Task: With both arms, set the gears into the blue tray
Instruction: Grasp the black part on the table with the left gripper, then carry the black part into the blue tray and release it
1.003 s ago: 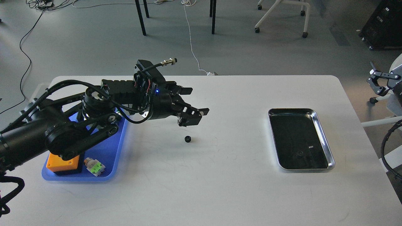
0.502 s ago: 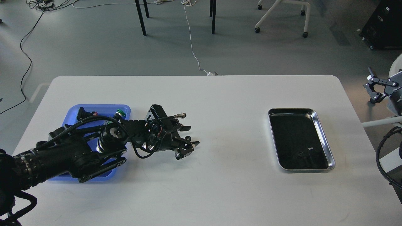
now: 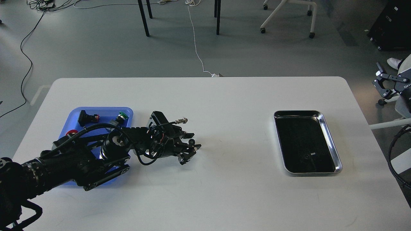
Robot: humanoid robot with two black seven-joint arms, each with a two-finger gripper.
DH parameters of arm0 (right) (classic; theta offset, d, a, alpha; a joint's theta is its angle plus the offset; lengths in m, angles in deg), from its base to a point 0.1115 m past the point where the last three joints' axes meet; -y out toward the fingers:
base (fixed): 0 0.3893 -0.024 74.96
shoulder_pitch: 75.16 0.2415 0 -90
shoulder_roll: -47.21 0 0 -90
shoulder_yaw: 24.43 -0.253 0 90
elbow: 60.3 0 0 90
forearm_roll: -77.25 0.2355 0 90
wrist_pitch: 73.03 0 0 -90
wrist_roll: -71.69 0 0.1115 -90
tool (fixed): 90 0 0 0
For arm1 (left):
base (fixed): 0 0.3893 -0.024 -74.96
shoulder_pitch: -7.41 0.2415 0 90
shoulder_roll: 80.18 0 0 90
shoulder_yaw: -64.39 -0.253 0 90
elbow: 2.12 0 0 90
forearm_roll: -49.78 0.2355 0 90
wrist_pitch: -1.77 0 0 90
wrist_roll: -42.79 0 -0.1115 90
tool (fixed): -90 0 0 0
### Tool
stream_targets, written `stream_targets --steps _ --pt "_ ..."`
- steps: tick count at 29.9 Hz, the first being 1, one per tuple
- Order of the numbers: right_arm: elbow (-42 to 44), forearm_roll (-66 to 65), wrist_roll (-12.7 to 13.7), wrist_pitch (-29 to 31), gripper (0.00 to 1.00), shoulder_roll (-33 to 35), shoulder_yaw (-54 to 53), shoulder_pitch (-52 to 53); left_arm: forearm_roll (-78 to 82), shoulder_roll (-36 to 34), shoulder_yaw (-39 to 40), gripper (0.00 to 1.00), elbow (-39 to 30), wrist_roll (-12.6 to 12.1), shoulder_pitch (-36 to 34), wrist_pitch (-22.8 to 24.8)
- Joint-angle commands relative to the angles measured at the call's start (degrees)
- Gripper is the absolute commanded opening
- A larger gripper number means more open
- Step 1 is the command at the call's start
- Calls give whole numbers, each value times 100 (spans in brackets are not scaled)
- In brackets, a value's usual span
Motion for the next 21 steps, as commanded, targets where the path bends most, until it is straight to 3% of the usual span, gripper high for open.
stream_targets --steps 1,7,10,14,21 --pt "-1 -3 8 0 98 4 -8 1 2 0 -11 26 1 37 1 14" --pt "-1 -3 8 0 98 21 -17 1 -24 -61 7 20 1 46 10 14" --pt "-10 -3 -1 0 98 39 -35 10 -173 -123 16 12 1 46 80 14" --pt "-10 -3 8 0 98 48 -87 10 -217 -210 94 12 -52 46 89 5" --pt "-10 -11 8 0 98 162 -87 1 -1016 -1703 455 12 -1097 72 -447 31"
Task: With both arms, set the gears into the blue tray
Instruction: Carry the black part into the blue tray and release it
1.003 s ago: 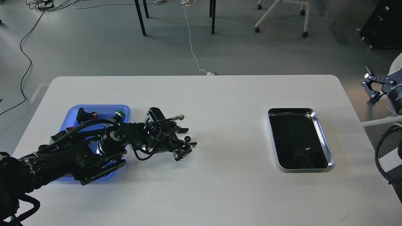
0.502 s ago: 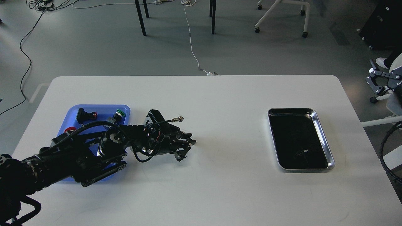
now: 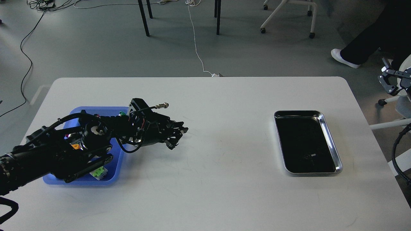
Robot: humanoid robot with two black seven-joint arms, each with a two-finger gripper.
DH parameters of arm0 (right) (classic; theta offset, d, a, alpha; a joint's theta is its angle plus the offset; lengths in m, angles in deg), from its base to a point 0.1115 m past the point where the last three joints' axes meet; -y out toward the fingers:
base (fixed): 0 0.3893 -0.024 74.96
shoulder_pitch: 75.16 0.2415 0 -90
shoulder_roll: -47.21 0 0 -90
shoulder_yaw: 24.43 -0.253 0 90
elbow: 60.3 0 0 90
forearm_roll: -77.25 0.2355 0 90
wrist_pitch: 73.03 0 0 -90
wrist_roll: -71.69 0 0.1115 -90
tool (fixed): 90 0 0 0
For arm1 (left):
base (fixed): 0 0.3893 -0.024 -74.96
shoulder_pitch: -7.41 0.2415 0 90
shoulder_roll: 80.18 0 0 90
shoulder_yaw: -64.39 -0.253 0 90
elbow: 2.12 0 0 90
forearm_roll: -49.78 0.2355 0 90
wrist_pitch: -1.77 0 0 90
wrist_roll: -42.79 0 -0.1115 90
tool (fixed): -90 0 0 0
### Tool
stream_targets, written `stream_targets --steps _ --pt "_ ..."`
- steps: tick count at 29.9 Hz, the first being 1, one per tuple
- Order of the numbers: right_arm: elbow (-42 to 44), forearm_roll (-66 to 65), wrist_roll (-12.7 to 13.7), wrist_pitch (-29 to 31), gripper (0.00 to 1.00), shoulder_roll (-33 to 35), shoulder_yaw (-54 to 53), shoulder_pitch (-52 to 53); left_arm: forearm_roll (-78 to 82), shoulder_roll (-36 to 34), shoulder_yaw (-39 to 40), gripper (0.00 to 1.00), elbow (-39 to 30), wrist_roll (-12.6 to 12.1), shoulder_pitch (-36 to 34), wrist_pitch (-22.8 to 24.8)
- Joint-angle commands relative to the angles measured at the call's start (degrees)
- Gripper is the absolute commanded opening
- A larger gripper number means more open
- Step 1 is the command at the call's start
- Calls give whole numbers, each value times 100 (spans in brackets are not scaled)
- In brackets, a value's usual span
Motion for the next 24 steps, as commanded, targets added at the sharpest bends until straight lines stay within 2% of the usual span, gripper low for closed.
stream_targets --steps 1,4,7,10,13,19,24 --pt "1 0 1 0 98 36 -3 -6 -485 -1000 43 12 -512 63 -277 22" --pt "1 -9 1 0 98 36 -3 3 -494 -1809 34 12 -635 484 -234 22" --pt "-7 -18 1 0 98 1 -3 20 -521 -2433 -53 12 -609 643 -120 -4" --pt "-16 -26 1 0 98 -17 -3 29 -556 -2760 -115 13 -556 652 214 -31" --pt "-60 -26 1 0 98 -26 -3 47 -565 -2805 -98 14 -460 626 548 -57" --pt "-148 -35 1 0 98 36 -3 64 -556 -2699 -124 15 -399 582 672 -49" --pt "-148 -35 1 0 98 158 -3 56 -538 -2418 -142 18 58 608 768 -49"
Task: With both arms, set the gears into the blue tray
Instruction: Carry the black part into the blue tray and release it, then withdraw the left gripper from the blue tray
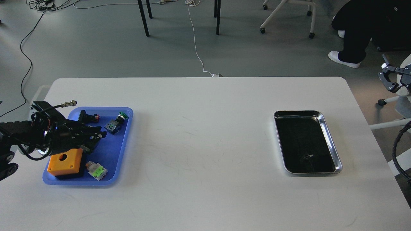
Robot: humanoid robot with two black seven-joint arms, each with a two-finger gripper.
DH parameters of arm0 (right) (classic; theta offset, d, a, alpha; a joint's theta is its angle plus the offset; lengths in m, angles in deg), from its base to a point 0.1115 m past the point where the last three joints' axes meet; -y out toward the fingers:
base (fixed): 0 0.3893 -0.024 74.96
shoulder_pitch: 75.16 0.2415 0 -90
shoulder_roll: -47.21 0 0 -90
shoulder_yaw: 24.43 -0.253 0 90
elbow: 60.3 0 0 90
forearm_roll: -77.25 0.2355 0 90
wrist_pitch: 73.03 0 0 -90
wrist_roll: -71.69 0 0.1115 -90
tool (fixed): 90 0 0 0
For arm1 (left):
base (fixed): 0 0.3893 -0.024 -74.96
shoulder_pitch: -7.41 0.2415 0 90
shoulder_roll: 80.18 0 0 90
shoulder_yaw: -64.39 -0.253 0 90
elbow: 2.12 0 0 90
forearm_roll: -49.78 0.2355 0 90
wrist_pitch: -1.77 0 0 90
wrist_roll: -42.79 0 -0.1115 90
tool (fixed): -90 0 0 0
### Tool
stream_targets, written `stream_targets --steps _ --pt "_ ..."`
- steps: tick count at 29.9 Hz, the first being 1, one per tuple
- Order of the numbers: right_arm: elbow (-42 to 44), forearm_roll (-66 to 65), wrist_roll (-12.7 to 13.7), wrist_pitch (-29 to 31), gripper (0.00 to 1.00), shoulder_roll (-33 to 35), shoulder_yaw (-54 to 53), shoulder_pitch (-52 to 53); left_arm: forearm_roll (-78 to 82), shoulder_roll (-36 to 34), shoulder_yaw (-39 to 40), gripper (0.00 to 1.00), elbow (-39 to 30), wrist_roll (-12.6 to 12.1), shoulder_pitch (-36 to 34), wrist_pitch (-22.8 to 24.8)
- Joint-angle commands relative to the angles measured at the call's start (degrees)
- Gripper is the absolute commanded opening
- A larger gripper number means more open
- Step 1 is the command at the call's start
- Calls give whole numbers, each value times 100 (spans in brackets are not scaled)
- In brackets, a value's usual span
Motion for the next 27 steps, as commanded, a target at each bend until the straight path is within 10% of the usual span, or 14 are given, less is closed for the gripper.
stream_targets --steps 1,7,11,27 --pt "5 0 0 0 98 120 0 -23 9 176 -4 19 324 42 89 9" --pt "-4 0 0 0 98 94 44 -58 -17 370 -4 25 413 34 213 9" --pt "-4 -9 0 0 98 85 35 -49 -26 493 66 71 544 33 204 -52" --pt "-30 -1631 17 0 98 190 106 108 -5197 291 513 97 325 200 -1219 -44"
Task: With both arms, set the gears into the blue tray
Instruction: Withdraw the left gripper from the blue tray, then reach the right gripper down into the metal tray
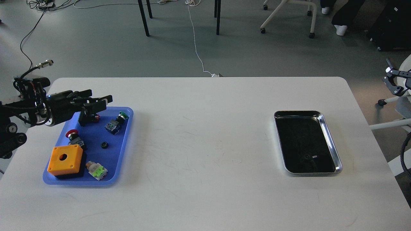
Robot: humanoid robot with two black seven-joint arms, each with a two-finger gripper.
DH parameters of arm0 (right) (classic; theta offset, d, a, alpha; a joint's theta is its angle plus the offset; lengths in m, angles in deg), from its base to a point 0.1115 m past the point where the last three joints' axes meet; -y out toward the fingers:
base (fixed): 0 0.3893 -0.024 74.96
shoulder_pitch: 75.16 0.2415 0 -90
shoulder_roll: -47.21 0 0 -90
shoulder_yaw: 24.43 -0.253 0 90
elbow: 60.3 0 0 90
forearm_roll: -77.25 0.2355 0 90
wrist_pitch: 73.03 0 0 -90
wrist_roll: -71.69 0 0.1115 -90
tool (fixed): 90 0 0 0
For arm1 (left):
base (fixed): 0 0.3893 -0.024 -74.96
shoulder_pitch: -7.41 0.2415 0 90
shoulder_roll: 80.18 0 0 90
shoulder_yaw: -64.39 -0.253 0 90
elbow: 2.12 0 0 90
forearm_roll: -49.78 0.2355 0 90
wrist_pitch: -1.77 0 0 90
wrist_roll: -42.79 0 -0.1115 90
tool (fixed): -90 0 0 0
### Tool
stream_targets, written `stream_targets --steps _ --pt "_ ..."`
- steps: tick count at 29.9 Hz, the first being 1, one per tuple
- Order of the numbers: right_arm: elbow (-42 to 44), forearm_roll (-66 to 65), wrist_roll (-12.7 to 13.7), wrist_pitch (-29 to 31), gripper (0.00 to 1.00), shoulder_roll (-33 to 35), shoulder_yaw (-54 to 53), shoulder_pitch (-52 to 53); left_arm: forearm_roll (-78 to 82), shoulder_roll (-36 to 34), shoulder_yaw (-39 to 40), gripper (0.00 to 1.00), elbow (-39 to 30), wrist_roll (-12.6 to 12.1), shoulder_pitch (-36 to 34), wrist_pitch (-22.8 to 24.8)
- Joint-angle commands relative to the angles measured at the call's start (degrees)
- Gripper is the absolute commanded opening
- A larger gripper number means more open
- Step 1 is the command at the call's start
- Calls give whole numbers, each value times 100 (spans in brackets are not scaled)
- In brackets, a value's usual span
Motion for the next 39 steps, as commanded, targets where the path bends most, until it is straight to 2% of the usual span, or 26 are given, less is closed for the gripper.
stream_targets --steps 1,5,7,9,10,11,12,14,19,23,27,32,34,39 --pt "-107 -1148 3 0 98 56 -16 173 -2232 79 331 97 -134 67 -371 25" --pt "-633 -1905 46 -48 98 293 2 498 -3965 500 840 98 -135 -21 -520 77" --pt "-959 -2247 82 -268 98 381 54 682 -4659 676 1156 98 -109 -152 -530 331" --pt "-1240 -2764 161 -339 98 434 116 858 -5293 834 1350 98 -12 -415 -469 656" --pt "-1242 -2768 161 -339 98 434 116 859 -5296 835 1351 98 -12 -417 -468 657" --pt "-1346 -3438 204 -356 98 478 255 1138 -5870 1009 1395 98 232 -782 -442 753" --pt "-1286 -3897 205 -356 98 461 457 1349 -6241 1098 1421 98 417 -934 -442 798" --pt "-1128 -4670 179 -374 98 425 1000 1823 -7014 1204 1561 98 646 -1023 -433 868" --pt "-1066 -6027 143 -357 98 285 2977 3510 -8511 1266 1808 98 762 -1041 -381 1482" --pt "-1066 -6414 143 -278 99 -101 4656 4846 -8759 1345 2036 98 727 -1041 -328 1563" --pt "-1083 -6722 135 -269 99 -768 6238 5955 -8759 1345 2238 98 700 -1041 -301 1563" --pt "-1188 -7283 -58 -93 98 -1569 7585 6405 -8759 1275 2441 98 683 -1041 -222 1589" --pt "-1180 -7722 -143 -93 98 -1684 7858 6388 -8759 1249 2528 98 683 -1041 -170 1650" --pt "-1163 -8251 -143 -119 95 -1745 8263 6195 -8759 1231 2626 98 683 -1032 -64 1800"
